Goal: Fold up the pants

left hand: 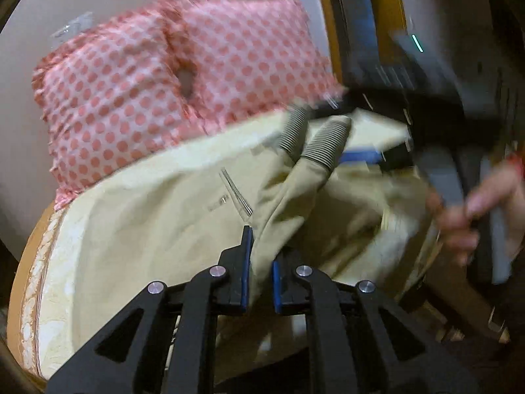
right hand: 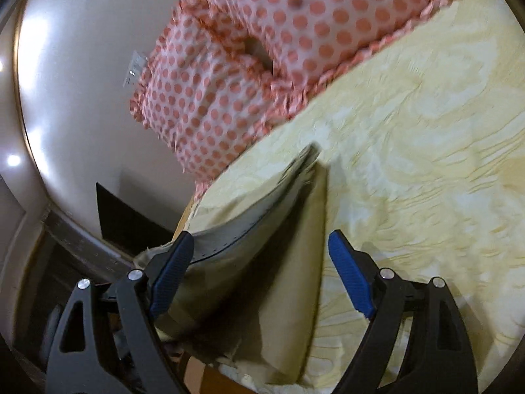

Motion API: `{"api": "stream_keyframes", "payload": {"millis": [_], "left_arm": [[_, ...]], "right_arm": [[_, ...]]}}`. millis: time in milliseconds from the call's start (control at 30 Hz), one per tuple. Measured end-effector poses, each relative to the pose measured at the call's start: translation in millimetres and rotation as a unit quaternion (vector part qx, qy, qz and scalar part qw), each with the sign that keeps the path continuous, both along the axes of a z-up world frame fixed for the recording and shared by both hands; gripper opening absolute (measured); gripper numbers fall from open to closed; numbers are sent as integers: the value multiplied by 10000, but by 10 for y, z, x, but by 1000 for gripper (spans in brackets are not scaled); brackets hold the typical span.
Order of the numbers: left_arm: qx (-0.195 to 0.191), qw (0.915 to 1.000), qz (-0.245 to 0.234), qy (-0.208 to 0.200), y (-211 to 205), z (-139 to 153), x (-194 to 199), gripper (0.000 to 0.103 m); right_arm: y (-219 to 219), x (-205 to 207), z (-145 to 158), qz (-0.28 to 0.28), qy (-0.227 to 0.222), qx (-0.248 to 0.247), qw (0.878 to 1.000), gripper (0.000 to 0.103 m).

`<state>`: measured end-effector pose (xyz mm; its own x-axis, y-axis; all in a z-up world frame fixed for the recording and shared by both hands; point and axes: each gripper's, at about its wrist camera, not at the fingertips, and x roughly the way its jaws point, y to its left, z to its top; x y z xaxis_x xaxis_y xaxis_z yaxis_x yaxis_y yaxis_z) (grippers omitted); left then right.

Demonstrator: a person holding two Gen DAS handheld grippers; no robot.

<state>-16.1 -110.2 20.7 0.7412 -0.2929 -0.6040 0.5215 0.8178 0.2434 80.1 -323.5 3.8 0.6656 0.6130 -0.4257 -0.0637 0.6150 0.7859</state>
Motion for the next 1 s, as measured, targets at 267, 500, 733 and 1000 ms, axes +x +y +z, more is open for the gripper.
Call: {"api": "stream_keyframes", "payload": {"millis": [267,500,733,1000], "left_arm": [[-723,9963,-404,239,366,229,-185,70],[-1695,9770,1167,555,1507,575,556,80],[-2096,9443,1951,1621,2078,226,1437,80],[-2537,9251,1470,2412,2095,-22,1763,78]], "right_arm": [[307,219,-14,440,254,-1005,9936,68],[137,271,-55,496,380,-91,9980,75],[414,346,-22,737,319,-982,9919,66],[288,463,-171,917,320,-632,9933,16]]}}
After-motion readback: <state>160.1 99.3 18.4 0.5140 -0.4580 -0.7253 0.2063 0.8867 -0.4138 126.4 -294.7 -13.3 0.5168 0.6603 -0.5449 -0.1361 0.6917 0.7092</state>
